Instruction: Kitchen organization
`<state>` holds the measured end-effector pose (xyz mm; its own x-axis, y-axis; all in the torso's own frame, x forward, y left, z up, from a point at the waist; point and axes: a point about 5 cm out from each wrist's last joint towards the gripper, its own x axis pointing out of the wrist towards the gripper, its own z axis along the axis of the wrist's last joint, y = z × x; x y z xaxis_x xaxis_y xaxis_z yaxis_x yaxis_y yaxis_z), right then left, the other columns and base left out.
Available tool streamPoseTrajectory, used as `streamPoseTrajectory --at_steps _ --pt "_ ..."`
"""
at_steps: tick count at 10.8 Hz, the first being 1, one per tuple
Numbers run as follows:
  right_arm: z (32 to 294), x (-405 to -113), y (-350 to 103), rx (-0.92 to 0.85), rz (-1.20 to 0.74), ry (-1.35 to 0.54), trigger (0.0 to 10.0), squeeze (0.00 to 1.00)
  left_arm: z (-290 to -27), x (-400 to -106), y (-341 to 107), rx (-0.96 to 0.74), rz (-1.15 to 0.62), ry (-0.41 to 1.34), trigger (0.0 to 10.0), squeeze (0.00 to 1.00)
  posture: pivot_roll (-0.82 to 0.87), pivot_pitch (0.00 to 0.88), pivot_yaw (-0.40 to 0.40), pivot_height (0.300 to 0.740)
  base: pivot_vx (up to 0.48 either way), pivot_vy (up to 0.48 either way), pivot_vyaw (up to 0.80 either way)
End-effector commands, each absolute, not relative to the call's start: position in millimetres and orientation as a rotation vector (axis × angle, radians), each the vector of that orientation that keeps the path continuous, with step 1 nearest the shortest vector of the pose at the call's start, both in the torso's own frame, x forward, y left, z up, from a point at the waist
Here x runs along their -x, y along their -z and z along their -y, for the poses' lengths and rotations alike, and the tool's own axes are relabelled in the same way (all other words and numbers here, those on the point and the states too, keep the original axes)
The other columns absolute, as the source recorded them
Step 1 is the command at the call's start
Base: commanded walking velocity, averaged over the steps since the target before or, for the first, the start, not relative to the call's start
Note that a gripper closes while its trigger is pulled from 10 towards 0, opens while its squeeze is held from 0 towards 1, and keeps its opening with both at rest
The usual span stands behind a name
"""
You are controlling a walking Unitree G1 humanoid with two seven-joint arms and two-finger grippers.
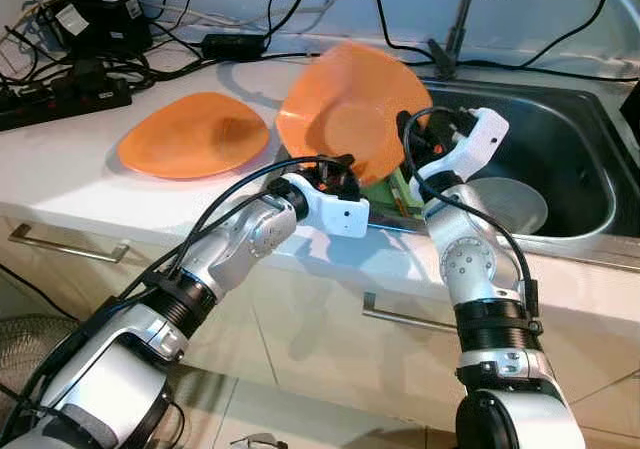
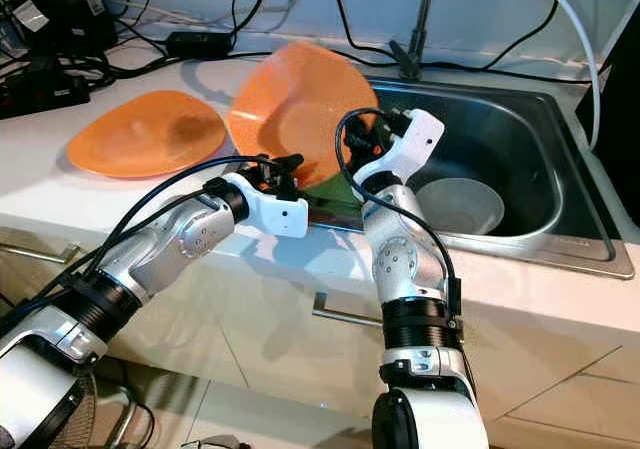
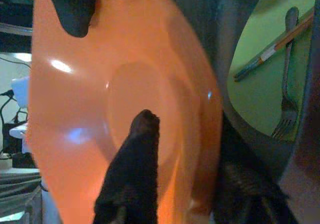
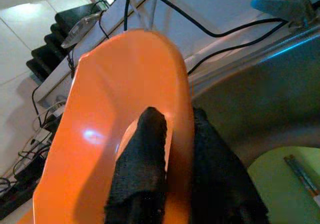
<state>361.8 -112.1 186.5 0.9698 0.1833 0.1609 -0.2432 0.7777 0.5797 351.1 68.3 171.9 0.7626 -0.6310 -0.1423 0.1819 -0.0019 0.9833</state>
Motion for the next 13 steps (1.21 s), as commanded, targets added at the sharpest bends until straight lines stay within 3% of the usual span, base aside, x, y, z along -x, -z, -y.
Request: streamPoseTrajectory --at_steps 1,5,6,9,10,11,12,13 --pt "111.3 -363.9 -191.0 -0.653 0.100 -0.236 0.0 0.00 -70.9 -353.9 -181.0 -1.446 0.416 0.625 10.0 1.00 0.08 0.000 0.029 0.740 0.000 0.000 0.00" --pt "132.2 -370.9 -188.0 -0.717 0.098 -0.087 0.0 0.00 -70.7 -354.2 -183.5 -1.414 0.429 0.598 10.0 1.00 0.09 0.000 0.027 0.740 0.000 0.000 0.00" --pt "141.6 -373.1 -186.5 -0.754 0.097 -0.021 0.0 0.00 -69.8 -353.7 -181.9 -1.409 0.422 0.605 10.0 0.00 0.09 0.000 0.028 0.740 0.000 0.000 0.00" --pt "175.5 -376.3 -175.1 -0.792 0.085 0.222 0.0 0.00 -68.4 -352.4 -178.5 -1.330 0.397 0.612 10.0 0.00 0.09 0.000 0.029 0.740 0.000 0.000 0.00" --pt "183.6 -376.8 -172.5 -0.742 0.083 0.269 0.0 0.00 -67.9 -351.9 -176.4 -1.117 0.332 0.604 10.0 0.00 0.09 0.000 0.030 0.740 0.000 0.000 0.00" --pt "187.2 -377.8 -172.3 -0.647 0.091 0.282 10.0 0.00 -67.7 -351.4 -175.2 -0.843 0.258 0.583 10.0 0.00 0.09 0.000 0.030 0.740 0.000 0.000 0.00" --pt "188.9 -378.5 -171.5 -0.598 0.098 0.287 10.0 0.00 -67.9 -351.1 -172.3 -0.705 0.215 0.580 10.0 0.00 0.09 0.000 0.031 0.740 0.000 0.000 0.00" --pt "189.8 -379.3 -167.3 -0.488 0.089 0.287 10.0 0.00 -67.0 -347.7 -167.3 -0.419 0.123 0.598 10.0 0.00 0.09 0.000 0.032 0.740 0.000 0.000 0.00"
